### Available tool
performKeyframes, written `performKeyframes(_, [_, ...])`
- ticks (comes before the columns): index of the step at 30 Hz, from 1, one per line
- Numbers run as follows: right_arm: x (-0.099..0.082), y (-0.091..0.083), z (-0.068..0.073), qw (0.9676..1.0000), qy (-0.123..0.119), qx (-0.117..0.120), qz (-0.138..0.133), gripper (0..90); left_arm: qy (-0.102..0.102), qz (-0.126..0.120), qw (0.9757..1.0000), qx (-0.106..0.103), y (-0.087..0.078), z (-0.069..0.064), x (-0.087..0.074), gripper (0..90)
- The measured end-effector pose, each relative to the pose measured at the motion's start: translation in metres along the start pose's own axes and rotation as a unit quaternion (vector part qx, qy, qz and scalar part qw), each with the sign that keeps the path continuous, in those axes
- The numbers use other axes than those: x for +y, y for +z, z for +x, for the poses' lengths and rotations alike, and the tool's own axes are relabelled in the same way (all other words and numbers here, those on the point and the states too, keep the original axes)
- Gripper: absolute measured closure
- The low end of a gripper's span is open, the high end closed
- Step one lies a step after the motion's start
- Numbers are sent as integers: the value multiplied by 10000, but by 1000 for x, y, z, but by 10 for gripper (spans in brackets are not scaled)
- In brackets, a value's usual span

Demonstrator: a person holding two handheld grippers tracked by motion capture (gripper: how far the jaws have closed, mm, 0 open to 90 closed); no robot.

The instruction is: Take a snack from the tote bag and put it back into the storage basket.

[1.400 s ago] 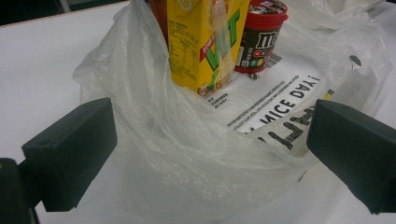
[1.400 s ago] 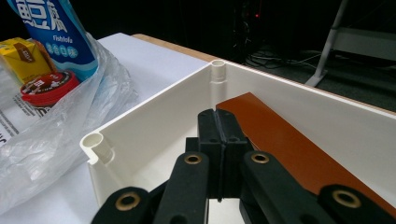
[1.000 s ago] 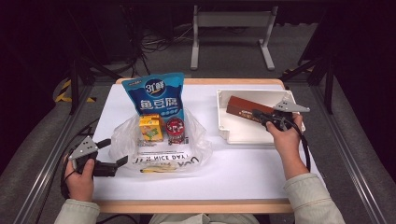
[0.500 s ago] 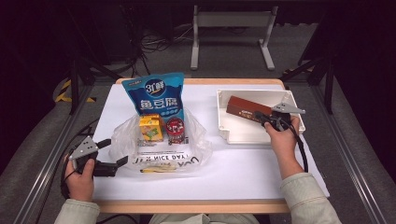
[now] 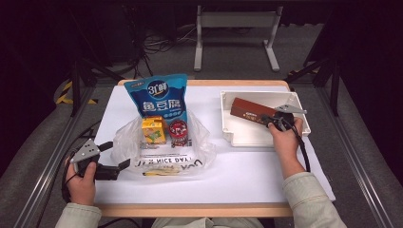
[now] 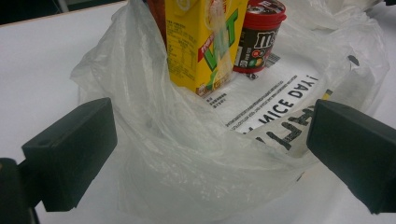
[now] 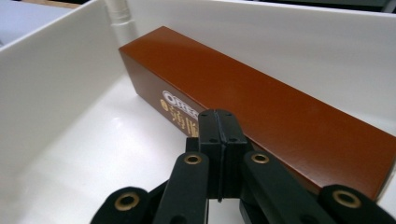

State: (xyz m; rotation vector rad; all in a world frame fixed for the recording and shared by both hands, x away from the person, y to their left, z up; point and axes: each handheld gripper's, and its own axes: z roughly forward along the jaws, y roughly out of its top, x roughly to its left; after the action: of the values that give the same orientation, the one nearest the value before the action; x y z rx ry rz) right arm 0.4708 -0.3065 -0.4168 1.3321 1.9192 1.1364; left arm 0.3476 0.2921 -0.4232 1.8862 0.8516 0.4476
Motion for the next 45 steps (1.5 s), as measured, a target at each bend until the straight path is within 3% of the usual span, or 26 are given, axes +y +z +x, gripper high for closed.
performKeyframes(24, [17,17,-15,9989,66,-448,101,900,-43,-14,10000,49,-4,0,-3,22])
performKeyframes(32, [19,22,-22,9984,169,-530,129,900,-53,-24,10000,34,-5,1,-3,22])
performKeyframes(36, [18,24,-26,9982,338,-482,107,900,-65,-16,10000,34,-4,0,-4,22])
performKeyframes(45, [19,23,-26,9982,323,-475,169,899,-63,-12,10000,29,-3,0,-3,22])
